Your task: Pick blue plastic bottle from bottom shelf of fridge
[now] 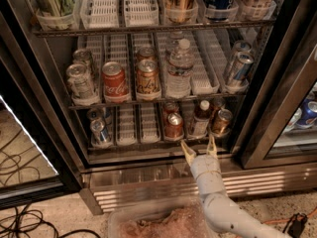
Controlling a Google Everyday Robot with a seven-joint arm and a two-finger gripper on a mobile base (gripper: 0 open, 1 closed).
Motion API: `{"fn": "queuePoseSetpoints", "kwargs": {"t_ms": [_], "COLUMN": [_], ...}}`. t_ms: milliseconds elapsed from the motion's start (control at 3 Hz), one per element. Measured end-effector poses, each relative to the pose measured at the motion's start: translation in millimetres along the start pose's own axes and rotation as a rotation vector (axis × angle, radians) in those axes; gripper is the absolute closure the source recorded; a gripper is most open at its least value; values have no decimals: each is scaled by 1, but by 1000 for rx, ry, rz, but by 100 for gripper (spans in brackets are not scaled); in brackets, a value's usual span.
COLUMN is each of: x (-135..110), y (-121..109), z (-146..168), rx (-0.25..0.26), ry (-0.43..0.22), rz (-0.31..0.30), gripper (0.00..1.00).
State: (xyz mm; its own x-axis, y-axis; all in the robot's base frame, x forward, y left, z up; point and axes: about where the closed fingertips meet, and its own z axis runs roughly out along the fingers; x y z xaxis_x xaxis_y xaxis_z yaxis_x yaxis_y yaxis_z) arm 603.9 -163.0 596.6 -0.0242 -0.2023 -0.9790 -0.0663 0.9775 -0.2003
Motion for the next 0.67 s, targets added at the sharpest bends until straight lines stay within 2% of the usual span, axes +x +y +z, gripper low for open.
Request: {"fn": "queuePoseSetpoints", "kwargs": {"t_ms": [333, 667], "x": [-1, -3], "y": [-6, -1], "z": [11, 20], "rx": [22, 17], "ry": [-14, -29], "rz": [-9, -12], "gripper": [28, 29]}}
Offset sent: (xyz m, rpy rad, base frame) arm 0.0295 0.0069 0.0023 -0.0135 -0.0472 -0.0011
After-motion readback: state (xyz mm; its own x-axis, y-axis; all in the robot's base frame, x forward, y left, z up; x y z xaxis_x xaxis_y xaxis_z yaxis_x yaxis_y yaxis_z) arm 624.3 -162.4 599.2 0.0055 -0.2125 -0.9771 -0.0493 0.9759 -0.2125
